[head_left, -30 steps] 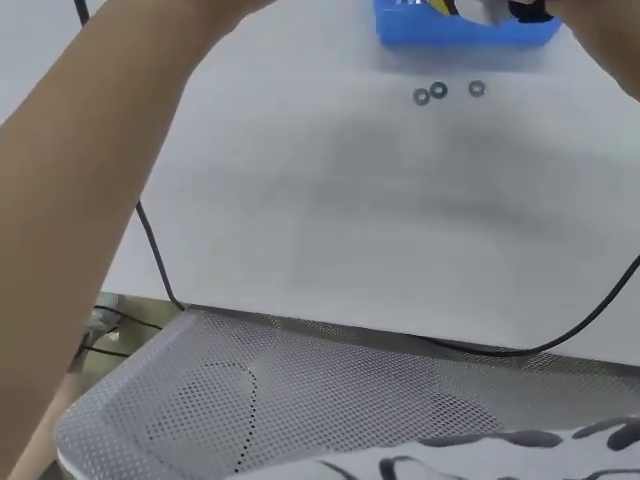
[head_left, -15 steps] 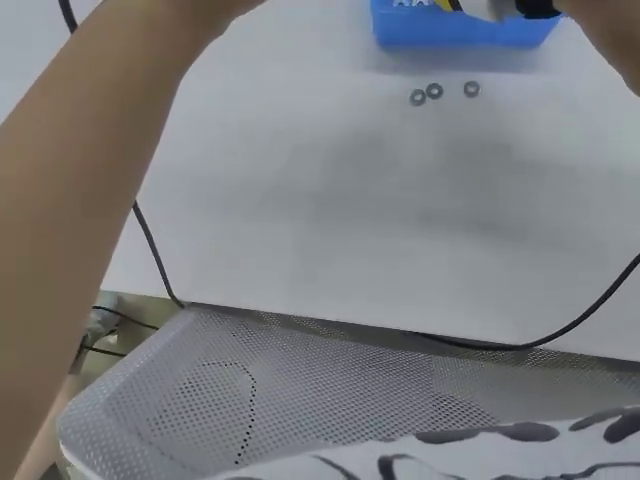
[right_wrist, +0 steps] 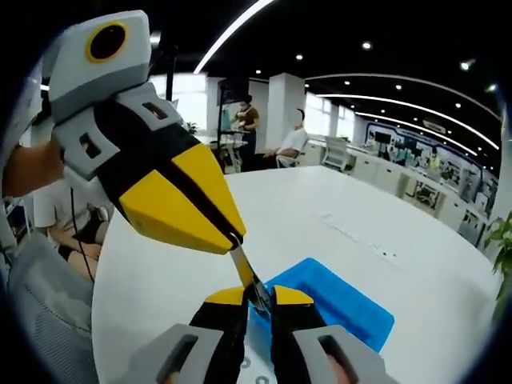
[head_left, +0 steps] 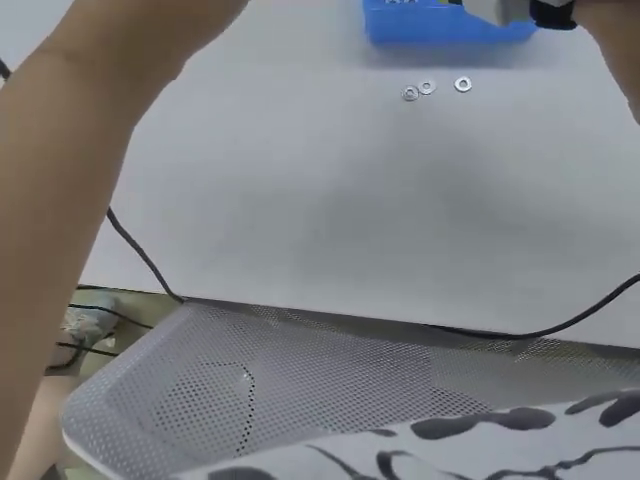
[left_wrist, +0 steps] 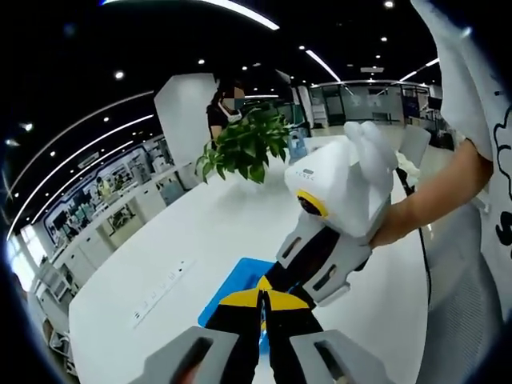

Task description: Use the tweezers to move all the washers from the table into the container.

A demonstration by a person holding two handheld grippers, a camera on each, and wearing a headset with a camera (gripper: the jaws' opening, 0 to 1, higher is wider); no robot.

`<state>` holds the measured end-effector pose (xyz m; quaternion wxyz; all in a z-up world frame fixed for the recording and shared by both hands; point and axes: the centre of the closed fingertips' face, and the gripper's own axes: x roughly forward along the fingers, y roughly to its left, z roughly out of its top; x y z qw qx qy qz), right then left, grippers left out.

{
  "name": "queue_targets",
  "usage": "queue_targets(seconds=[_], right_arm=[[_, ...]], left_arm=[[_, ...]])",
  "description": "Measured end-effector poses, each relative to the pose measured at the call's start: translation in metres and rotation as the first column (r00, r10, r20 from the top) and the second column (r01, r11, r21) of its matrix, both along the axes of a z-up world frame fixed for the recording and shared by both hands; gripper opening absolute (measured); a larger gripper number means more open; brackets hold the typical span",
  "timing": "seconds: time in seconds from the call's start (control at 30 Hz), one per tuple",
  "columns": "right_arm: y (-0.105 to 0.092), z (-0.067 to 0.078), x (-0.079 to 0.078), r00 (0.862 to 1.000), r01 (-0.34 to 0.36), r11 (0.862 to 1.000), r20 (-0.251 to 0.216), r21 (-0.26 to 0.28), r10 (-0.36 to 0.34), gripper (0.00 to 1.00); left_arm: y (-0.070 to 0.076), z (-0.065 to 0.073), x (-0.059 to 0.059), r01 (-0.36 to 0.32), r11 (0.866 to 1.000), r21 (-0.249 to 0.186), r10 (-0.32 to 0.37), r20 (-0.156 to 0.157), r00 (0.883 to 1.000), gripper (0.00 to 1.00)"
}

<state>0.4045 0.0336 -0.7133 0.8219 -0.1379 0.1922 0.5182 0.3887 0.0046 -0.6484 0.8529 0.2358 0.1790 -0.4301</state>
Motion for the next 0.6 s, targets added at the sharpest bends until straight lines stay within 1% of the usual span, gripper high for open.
queue_targets(seconds=[0.1,0.27,0.3,0.37,0.47,0.53,0.6], right_arm=[[0.001,-0.007,-0.009,1.0,-0.007,1.0,-0.013,-0.003,0.007,0.07],[0.001,-0.02,-0.02,0.998,-0.014,1.0,-0.054,-0.012,0.013,0.07],[0.001,-0.024,-0.023,0.998,-0.017,1.0,-0.064,-0.018,0.015,0.07],[0.001,-0.03,-0.026,0.997,-0.022,0.999,-0.078,-0.024,0.02,0.07],[0.002,-0.038,-0.03,0.994,-0.024,0.999,-0.106,-0.027,0.021,0.07],[0.002,-0.043,-0.031,0.994,-0.028,0.999,-0.106,-0.039,0.024,0.07],[0.001,-0.048,-0.032,0.993,-0.027,0.999,-0.117,-0.04,0.022,0.07]], left_arm=[[-0.001,-0.006,-0.007,0.009,1.0,0.012,-0.008,-0.019,1.0,0.0],[-0.003,-0.019,-0.017,0.024,0.999,0.024,-0.022,-0.05,0.999,0.0],[-0.003,-0.023,-0.019,0.024,0.999,0.023,-0.023,-0.062,0.998,0.0],[-0.003,-0.029,-0.022,0.023,0.999,0.029,-0.021,-0.078,0.997,0.0],[-0.003,-0.034,-0.024,0.022,0.999,0.025,-0.019,-0.091,0.996,0.0],[-0.002,-0.039,-0.025,0.019,1.0,0.025,-0.017,-0.102,0.995,0.0],[-0.002,-0.044,-0.025,0.018,1.0,0.024,-0.015,-0.111,0.994,0.0]])
